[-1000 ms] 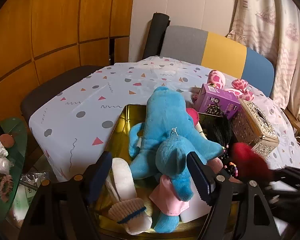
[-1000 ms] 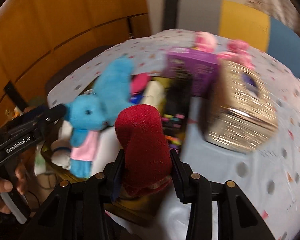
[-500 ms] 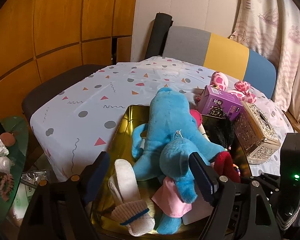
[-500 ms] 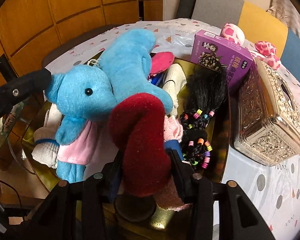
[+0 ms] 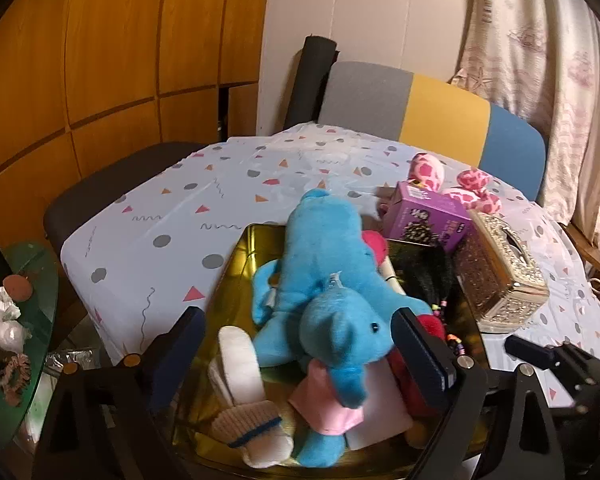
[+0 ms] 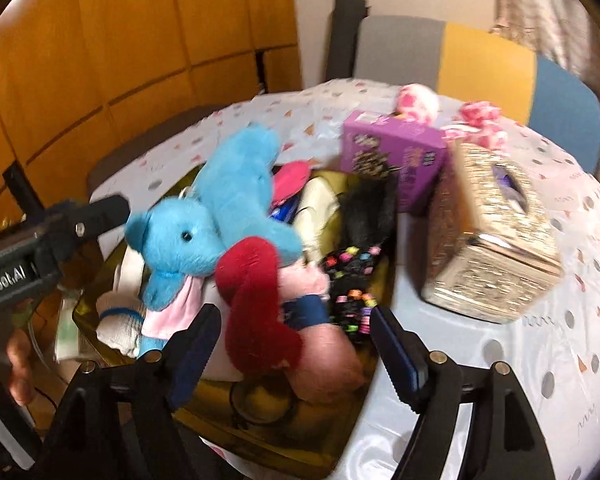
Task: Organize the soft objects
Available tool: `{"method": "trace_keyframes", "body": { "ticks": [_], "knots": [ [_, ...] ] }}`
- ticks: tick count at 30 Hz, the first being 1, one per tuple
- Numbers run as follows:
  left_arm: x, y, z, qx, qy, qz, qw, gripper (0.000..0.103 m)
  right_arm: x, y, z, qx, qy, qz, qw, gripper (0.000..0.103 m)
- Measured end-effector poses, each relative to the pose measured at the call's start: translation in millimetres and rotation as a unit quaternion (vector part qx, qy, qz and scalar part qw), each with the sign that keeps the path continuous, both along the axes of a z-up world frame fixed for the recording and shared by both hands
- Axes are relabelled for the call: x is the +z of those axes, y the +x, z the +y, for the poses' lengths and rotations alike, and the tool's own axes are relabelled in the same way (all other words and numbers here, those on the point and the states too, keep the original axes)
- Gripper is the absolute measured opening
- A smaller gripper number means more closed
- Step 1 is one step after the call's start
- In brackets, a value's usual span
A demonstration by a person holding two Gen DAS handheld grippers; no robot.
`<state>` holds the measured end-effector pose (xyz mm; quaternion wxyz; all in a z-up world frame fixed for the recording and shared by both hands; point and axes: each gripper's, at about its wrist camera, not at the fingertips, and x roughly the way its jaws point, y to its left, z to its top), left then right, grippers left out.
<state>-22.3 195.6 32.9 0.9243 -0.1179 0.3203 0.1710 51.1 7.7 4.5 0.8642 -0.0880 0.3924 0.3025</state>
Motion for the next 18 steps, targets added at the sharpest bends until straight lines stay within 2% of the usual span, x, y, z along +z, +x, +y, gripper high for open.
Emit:
{"method": "trace_keyframes", "body": {
  "ticks": [3, 8, 11, 18],
  "knots": [
    [3.6, -1.2, -9.3, -0.008, 0.006, -0.005, 0.9999, 0.103, 8.1, -0.4, -19.0, -0.040, 0.017, -0.010, 0.999, 0.079],
    [5.9, -1.4, -35.2, -0.030, 0.010, -0.009, 0.9995, 0.103, 16.4, 3.5, -51.0, -0.144, -0.002, -0.032, 0.989, 0.079],
    [4.0, -1.8, -54.2, -0.052, 0.015, -0.009, 0.9985, 0.103, 16.4, 3.7, -67.2, -0.185, -0.006, -0.038, 0.982, 0.079],
    [-3.0, -2.7, -84.4, -0.081, 0.023, -0.010, 0.9964, 0.103, 14.2, 2.2, -88.7, -0.235, -0.026, -0.058, 0.970, 0.079]
  ]
}}
